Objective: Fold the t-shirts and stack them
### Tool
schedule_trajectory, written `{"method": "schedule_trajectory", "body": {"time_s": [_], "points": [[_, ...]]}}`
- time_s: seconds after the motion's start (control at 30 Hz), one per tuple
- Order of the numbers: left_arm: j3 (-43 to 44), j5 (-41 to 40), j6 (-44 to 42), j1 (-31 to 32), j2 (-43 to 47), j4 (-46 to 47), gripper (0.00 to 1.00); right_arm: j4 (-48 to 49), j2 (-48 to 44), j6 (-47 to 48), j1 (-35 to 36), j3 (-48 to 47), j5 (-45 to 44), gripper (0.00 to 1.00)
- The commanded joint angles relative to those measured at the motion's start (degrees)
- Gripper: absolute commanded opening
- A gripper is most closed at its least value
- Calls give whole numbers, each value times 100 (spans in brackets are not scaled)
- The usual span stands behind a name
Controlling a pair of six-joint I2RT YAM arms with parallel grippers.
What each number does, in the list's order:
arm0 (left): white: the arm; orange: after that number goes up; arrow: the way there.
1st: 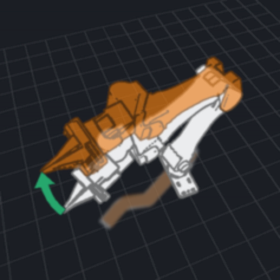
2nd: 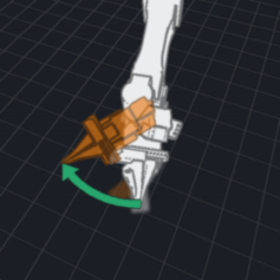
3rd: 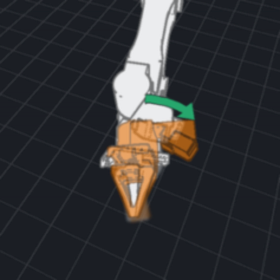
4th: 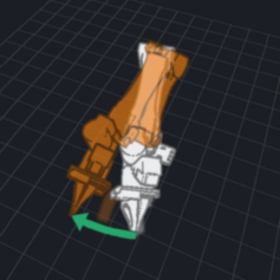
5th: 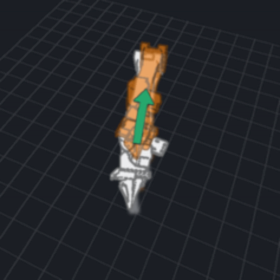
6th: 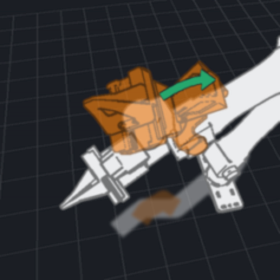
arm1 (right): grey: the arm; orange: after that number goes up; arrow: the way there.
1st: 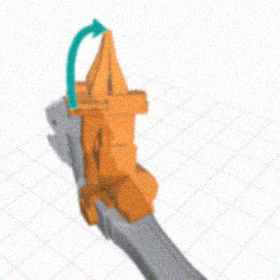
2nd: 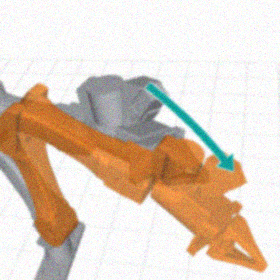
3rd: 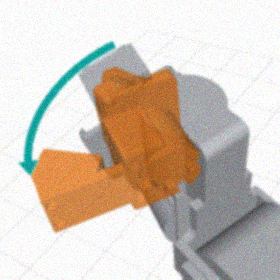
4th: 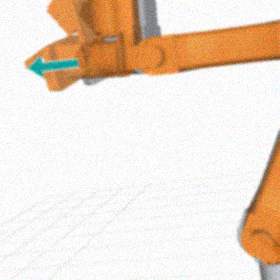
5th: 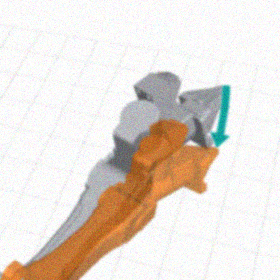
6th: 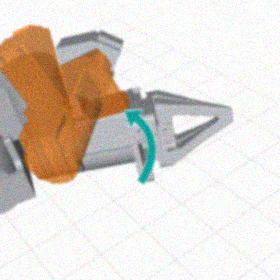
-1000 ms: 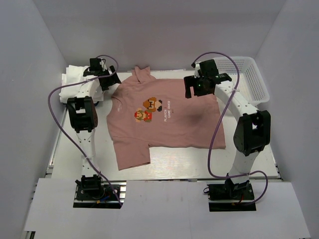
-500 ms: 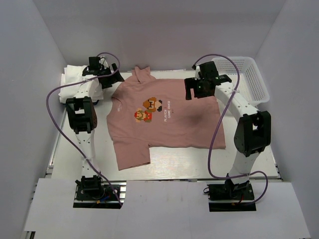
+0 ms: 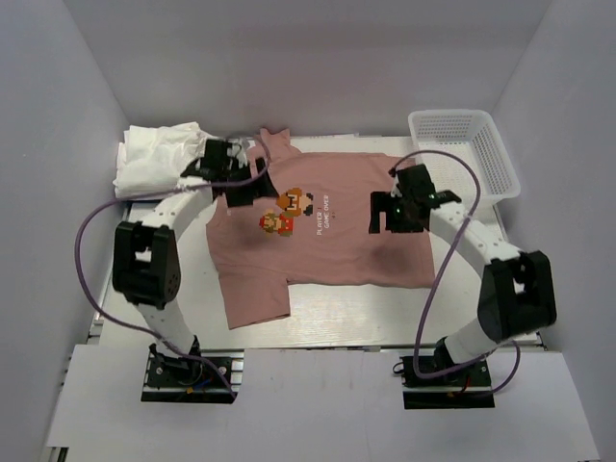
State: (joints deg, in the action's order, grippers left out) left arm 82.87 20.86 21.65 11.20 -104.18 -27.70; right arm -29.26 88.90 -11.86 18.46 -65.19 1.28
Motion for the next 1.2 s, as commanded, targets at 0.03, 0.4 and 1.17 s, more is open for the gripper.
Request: {"method": "schedule_trajectory", "body": {"time_s": [0.03,0.4,1.17], "points": [[-1559,-176,795,75,1433,-611,100,596,-856,-825,-9,952,-101,90],[-5042,-82,2536,312,4572,-2818,100,1370,-2738,-1582,-35,2423,-400,90],[-5352,-1498,3065,312,3730,-1334,14,-139,-3037,-2443,-132,2519,-2130,90]]}}
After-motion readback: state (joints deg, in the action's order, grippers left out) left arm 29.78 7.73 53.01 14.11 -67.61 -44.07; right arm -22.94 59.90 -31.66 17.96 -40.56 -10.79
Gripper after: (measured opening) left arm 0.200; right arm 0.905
